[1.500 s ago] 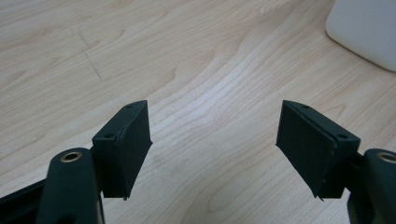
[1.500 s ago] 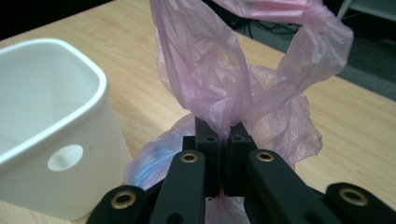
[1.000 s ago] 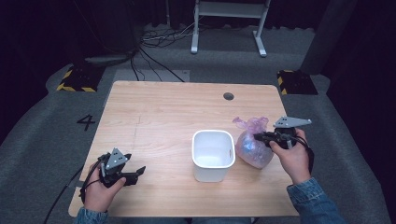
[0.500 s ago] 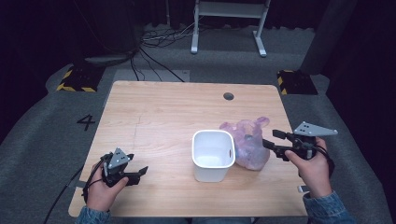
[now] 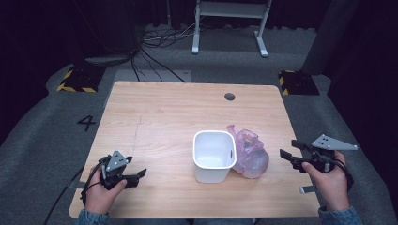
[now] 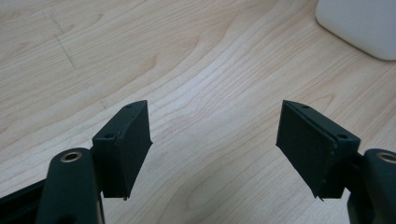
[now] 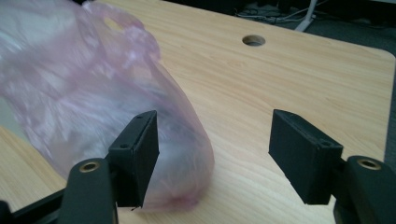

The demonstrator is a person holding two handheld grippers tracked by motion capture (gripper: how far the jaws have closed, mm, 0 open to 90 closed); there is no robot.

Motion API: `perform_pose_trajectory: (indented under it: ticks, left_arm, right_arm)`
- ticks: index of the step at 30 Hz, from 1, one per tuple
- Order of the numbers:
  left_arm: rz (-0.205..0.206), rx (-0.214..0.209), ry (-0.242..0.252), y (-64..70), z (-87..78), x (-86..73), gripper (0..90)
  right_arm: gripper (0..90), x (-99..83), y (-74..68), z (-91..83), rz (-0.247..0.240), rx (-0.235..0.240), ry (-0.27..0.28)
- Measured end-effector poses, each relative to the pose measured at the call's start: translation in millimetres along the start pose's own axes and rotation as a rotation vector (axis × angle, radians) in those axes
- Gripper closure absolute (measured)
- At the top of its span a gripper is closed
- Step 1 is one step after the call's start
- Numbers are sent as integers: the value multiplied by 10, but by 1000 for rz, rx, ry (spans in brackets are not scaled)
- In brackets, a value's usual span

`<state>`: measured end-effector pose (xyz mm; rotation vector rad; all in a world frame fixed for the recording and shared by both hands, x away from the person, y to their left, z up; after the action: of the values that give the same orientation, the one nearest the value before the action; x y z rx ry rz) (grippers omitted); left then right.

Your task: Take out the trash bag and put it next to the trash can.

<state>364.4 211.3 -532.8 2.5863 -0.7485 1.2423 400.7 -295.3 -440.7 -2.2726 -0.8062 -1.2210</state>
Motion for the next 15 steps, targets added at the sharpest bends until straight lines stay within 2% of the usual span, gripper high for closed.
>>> perform_pose_trajectory:
  ticks: [4,6,11,15]
  left_arm:
    - [-7,11,-12,-48,-3,-47,256]
    - [9,25,-19,-82,-1,-69,255]
    - [5,20,-26,-119,1,-112,252]
    - [28,25,-40,-160,15,-166,243]
  right_arm:
    - [338,-160,63,-12,-3,-29,-35]
    - [338,-252,89,-11,1,-37,-57]
    - [329,-448,148,1,9,-55,-95]
    - [308,-562,191,30,19,-62,-109]
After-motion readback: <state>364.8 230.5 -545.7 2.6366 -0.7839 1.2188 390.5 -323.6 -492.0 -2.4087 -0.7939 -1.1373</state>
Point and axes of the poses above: each handheld gripper's, and its own axes: z roughly forward along the jaws, x roughly out of its top, y roughly to its right, the point moved 10 cm from there along z, roughly forward along the jaws, and after that the axes turned 7 degrees about x, right-handed, at the moved point
